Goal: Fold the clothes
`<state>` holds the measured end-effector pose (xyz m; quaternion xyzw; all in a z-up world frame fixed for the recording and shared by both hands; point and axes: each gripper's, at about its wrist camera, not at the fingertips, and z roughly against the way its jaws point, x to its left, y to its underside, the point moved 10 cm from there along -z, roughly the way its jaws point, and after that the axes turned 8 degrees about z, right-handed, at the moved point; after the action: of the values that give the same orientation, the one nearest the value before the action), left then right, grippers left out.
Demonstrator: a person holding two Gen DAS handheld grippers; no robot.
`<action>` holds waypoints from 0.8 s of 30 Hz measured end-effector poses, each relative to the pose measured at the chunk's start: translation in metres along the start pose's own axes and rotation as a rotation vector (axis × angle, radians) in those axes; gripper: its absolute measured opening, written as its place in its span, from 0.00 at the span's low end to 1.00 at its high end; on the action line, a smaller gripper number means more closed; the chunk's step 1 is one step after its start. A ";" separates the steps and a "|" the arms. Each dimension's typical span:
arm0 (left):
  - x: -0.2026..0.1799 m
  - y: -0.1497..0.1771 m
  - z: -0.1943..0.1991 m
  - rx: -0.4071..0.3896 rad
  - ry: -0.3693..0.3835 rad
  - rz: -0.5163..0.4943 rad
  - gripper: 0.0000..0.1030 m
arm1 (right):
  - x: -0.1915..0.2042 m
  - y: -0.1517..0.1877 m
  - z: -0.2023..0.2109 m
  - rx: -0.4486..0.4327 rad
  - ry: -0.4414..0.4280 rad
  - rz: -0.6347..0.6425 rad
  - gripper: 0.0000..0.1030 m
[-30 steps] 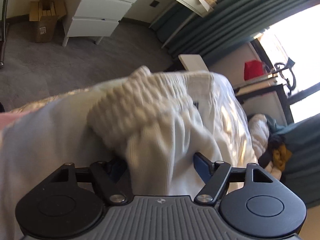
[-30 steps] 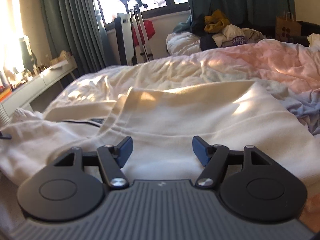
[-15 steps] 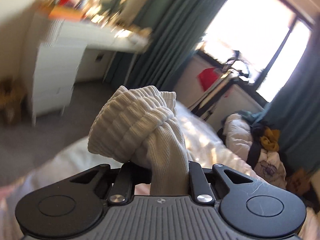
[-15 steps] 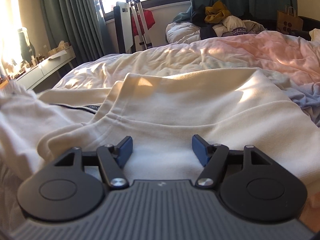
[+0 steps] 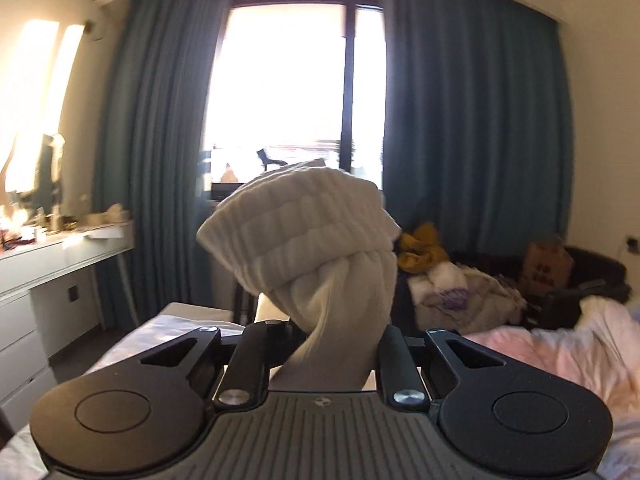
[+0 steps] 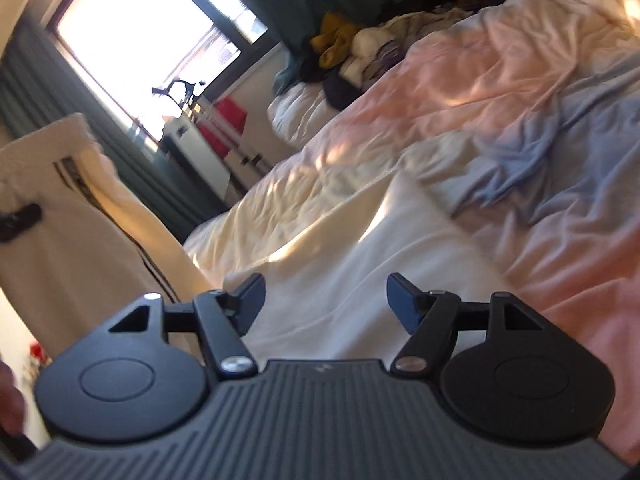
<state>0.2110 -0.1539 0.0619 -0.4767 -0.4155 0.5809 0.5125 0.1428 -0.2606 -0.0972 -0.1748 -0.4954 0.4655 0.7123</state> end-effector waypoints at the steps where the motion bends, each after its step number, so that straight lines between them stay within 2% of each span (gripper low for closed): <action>1: -0.022 0.012 -0.005 0.014 0.021 -0.028 0.15 | -0.010 -0.008 0.004 -0.016 0.010 -0.018 0.68; 5: -0.102 0.077 -0.026 0.091 0.104 -0.197 0.15 | -0.053 -0.040 0.023 -0.073 0.049 -0.085 0.68; 9: -0.164 0.169 -0.040 0.267 0.201 -0.466 0.16 | -0.082 -0.059 0.036 -0.096 -0.017 -0.170 0.68; 10: -0.174 0.188 -0.038 0.276 0.226 -0.538 0.16 | -0.089 -0.062 0.038 -0.100 -0.038 -0.198 0.68; 12: -0.180 0.211 -0.037 0.241 0.234 -0.657 0.21 | -0.105 -0.065 0.039 -0.105 -0.058 -0.262 0.69; 16: -0.162 0.225 -0.034 0.232 0.267 -0.692 0.26 | -0.129 -0.064 0.033 -0.096 -0.099 -0.374 0.68; 18: -0.141 0.230 -0.020 0.228 0.285 -0.718 0.41 | -0.133 -0.062 0.025 -0.075 -0.140 -0.427 0.68; 22: -0.111 0.232 0.004 0.237 0.324 -0.736 0.54 | -0.116 -0.061 0.009 -0.020 -0.186 -0.400 0.68; 24: -0.100 0.230 0.017 0.234 0.343 -0.752 0.56 | -0.105 -0.061 0.001 0.008 -0.205 -0.377 0.68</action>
<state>0.1507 -0.2832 -0.1457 -0.3205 -0.4005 0.3091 0.8009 0.1636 -0.3797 -0.1109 -0.0278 -0.5873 0.3413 0.7333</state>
